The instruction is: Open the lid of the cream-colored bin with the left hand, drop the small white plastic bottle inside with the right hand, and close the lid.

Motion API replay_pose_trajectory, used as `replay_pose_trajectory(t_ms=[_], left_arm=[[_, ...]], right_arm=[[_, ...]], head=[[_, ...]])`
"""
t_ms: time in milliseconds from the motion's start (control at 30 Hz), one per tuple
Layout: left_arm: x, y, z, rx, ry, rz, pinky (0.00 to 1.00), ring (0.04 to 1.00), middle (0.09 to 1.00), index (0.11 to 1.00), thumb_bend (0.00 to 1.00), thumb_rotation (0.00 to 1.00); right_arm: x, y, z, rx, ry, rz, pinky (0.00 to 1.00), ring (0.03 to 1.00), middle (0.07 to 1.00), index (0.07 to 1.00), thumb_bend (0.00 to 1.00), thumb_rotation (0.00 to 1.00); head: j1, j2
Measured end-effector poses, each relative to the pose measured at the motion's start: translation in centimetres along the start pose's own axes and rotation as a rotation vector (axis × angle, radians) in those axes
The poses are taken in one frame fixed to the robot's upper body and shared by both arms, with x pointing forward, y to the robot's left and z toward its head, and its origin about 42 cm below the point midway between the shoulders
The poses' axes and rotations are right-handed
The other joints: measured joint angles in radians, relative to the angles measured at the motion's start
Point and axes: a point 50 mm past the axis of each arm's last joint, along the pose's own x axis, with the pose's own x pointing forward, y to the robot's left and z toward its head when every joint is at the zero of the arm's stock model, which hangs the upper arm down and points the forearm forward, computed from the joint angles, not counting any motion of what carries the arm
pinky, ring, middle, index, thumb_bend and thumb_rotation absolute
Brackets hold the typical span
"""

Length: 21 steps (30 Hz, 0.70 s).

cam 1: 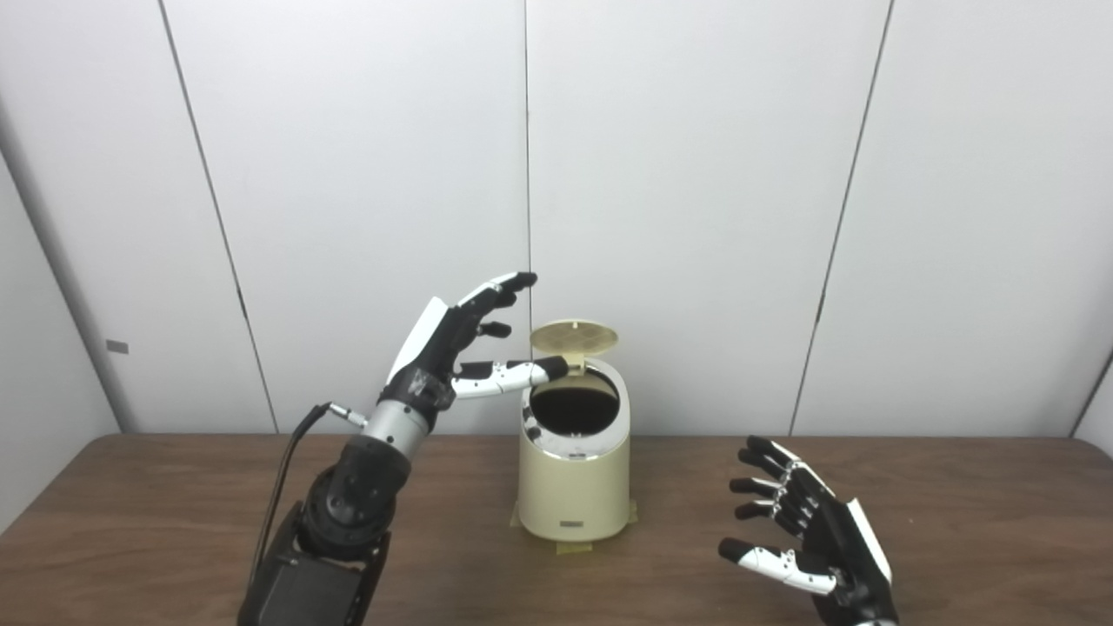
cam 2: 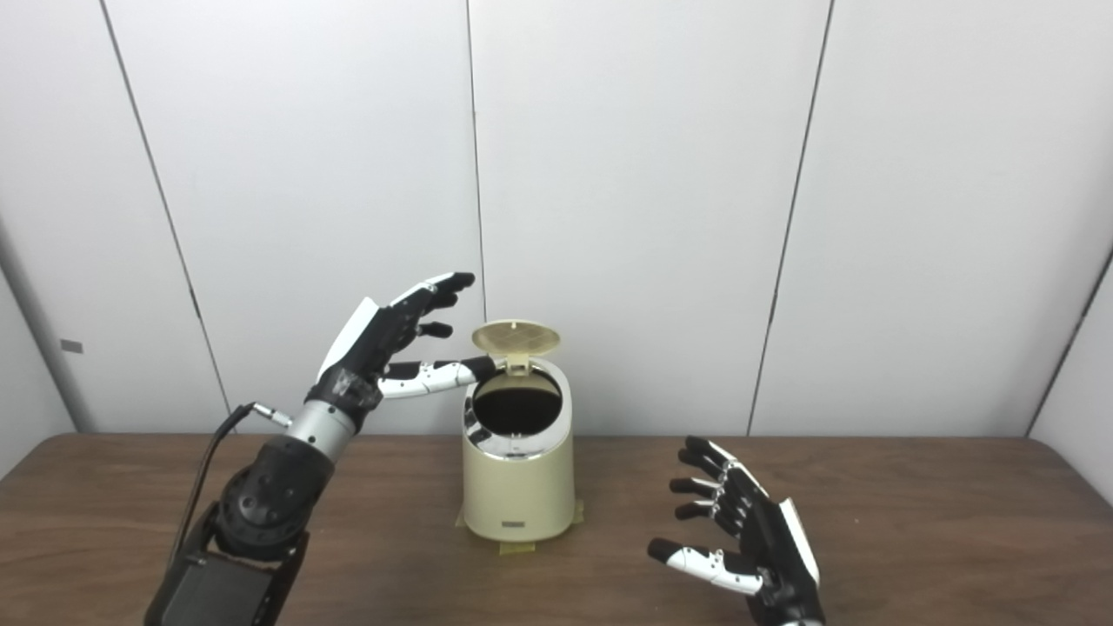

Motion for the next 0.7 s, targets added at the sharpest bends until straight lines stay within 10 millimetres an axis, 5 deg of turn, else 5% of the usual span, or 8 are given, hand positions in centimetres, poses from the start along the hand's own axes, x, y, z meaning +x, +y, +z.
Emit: replay_pose_trajectory(t_ms=[300,700], left_arm=[[2.7,-1.6,0.1,0.189,0.02,-0.111,0.92,0.963,0.917,0.873,1.0,0.53],[2.2,-1.1,-1.1,0.407,0.053,-0.185,1.0,1.0,0.879,0.822,1.0,0.5]], right_arm=[[0.0,0.5,0.1,0.013,-0.002,-0.001,0.57,0.672,0.807,0.814,0.87,0.2],[0.1,0.4,0.0,0.014,0.0,-0.008,0.6,0.659,0.801,0.809,0.85,0.21]], head=[[-0.008,0.002],[-0.017,0.003]])
